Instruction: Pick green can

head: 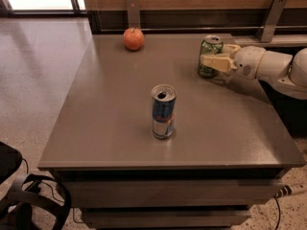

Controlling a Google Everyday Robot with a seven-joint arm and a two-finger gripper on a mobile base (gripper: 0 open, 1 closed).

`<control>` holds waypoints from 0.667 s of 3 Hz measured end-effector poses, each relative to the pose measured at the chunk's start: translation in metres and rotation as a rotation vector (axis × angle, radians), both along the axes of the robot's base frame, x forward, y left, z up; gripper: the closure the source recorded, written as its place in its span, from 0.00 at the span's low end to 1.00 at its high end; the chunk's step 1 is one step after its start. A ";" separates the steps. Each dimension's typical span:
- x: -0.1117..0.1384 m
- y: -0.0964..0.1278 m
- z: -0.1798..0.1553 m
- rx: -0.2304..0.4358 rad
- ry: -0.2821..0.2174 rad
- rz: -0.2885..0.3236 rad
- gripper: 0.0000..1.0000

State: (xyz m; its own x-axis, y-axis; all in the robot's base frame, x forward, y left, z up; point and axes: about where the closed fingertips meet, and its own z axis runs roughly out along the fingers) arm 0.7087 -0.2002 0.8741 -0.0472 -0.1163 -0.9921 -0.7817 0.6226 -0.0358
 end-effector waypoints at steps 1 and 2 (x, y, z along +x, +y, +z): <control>0.000 0.003 0.000 0.001 0.000 0.004 1.00; 0.000 0.003 0.000 0.001 0.000 0.004 1.00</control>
Offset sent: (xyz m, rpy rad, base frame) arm 0.0004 0.0027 -0.0001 0.0007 0.0003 0.0040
